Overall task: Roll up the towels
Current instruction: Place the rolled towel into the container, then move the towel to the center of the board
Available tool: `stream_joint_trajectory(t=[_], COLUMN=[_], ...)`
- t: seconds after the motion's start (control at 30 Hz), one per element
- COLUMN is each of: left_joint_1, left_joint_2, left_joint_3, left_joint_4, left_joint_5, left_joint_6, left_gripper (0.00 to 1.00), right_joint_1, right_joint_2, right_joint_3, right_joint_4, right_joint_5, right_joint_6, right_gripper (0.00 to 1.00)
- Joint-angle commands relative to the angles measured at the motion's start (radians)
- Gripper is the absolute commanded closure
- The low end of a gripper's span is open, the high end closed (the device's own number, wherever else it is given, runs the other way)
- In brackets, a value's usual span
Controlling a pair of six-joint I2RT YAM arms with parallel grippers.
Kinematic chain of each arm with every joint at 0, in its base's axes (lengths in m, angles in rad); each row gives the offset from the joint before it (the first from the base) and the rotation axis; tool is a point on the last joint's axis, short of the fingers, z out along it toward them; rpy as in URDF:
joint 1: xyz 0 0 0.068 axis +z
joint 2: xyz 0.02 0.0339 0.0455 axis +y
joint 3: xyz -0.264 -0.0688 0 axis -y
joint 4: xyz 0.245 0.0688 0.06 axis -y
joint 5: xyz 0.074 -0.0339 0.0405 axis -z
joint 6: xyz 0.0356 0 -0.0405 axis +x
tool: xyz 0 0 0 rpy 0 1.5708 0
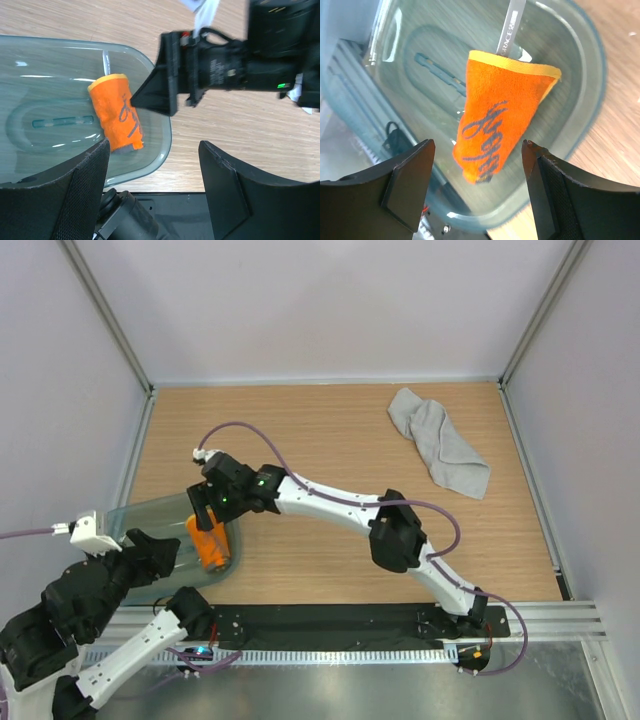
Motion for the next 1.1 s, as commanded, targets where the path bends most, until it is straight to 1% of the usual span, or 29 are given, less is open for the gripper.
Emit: stream_joint_trajectory(t=[0.0,0.03,0.07,0.1,0.13,0.17,0.2,0.23,0.27,0.3,0.37,0.4,0.43,0.47,0.5,0.53,0.57,0.6,0.63,0.73,0.77,0.83,0.9,0.93,0.97,1.03,1.07], left_joint_1=[-0.003,-0.003,-0.004,-0.003,-0.003,-0.003,-0.003,-0.003,-0.003,-0.003,-0.003,-0.003,-0.003,-0.004,-0.003,-0.004,-0.003,-0.003,-0.004,-0.003,-0.003,-0.003,-0.001,-0.003,-0.003,0.0,0.002], left_joint_2=[0.073,0.092,0.14,0.167,0.193,0.223,0.277,0.305,0.329,0.374,0.414,0.456,0.475,0.495,0.512,0.546,0.563,0.583,0.627,0.69,0.722,0.744,0.776,0.79,0.813,0.843,0.853], left_joint_3=[0.023,0.032,0.035,0.037,0.041,0.041,0.04,0.032,0.022,0.011,-0.026,-0.038,-0.057,-0.066,-0.073,-0.087,-0.092,-0.095,-0.095,-0.075,-0.074,-0.074,-0.08,-0.089,-0.092,-0.097,-0.098], left_joint_4=[0.006,0.019,0.026,0.036,0.061,0.08,0.1,0.152,0.181,0.212,0.302,0.33,0.38,0.405,0.427,0.468,0.489,0.506,0.525,0.533,0.534,0.555,0.574,0.597,0.605,0.609,0.611], left_joint_5=[0.006,0.019,0.036,0.051,0.095,0.12,0.146,0.213,0.241,0.273,0.348,0.364,0.385,0.414,0.421,0.431,0.453,0.464,0.468,0.475,0.473,0.479,0.493,0.517,0.528,0.544,0.551], left_joint_6=[0.006,0.019,0.027,0.035,0.046,0.061,0.067,0.075,0.079,0.084,0.086,0.081,0.078,0.076,0.072,0.07,0.07,0.072,0.081,0.118,0.127,0.154,0.17,0.178,0.197,0.211,0.224], left_gripper=[0.28,0.27,0.27,0.27,0.27,0.27,0.28,0.26,0.25,0.24,0.23,0.22,0.22,0.22,0.22,0.22,0.22,0.22,0.22,0.22,0.22,0.21,0.2,0.2,0.2,0.2,0.2], right_joint_1=[-0.031,-0.06,-0.08,-0.102,-0.163,-0.194,-0.239,-0.281,-0.369,-0.414,-0.508,-0.595,-0.644,-0.689,-0.785,-0.833,-0.876,-0.96,-0.994,-1.077,-1.09,-1.114,-1.122,-1.126,-1.134,-1.139,-1.143], right_joint_2=[-0.202,-0.231,-0.297,-0.326,-0.363,-0.397,-0.467,-0.504,-0.536,-0.608,-0.674,-0.702,-0.753,-0.768,-0.782,-0.791,-0.788,-0.778,-0.746,-0.67,-0.613,-0.559,-0.485,-0.462,-0.415,-0.374,-0.354], right_joint_3=[-0.067,-0.097,-0.129,-0.194,-0.233,-0.274,-0.366,-0.414,-0.458,-0.538,-0.624,-0.688,-0.719,-0.744,-0.781,-0.793,-0.802,-0.807,-0.803,-0.752,-0.734,-0.675,-0.625,-0.605,-0.565,-0.525,-0.511], right_joint_4=[0.051,0.073,0.077,0.082,0.085,0.087,0.087,0.085,0.068,0.052,0.039,0.029,0.019,0.006,-0.005,-0.014,-0.025,-0.031,-0.037,-0.064,-0.082,-0.1,-0.108,-0.117,-0.125,-0.143,-0.16], right_joint_5=[0.033,0.053,0.065,0.073,0.075,0.108,0.123,0.137,0.163,0.23,0.277,0.324,0.343,0.355,0.367,0.371,0.365,0.358,0.345,0.349,0.351,0.348,0.381,0.39,0.409,0.421,0.43], right_joint_6=[-0.03,-0.033,-0.038,-0.042,-0.044,-0.048,-0.044,-0.047,-0.045,-0.042,-0.054,-0.056,-0.062,-0.064,-0.065,-0.067,-0.065,-0.068,-0.073,-0.105,-0.11,-0.116,-0.12,-0.12,-0.119,-0.116,-0.114], right_gripper=[0.23,0.23,0.23,0.23,0.23,0.23,0.23,0.23,0.23,0.23,0.23,0.23,0.23,0.23,0.23,0.23,0.23,0.23,0.26,0.31,0.32,0.37,0.41,0.47,0.51,0.57,0.58])
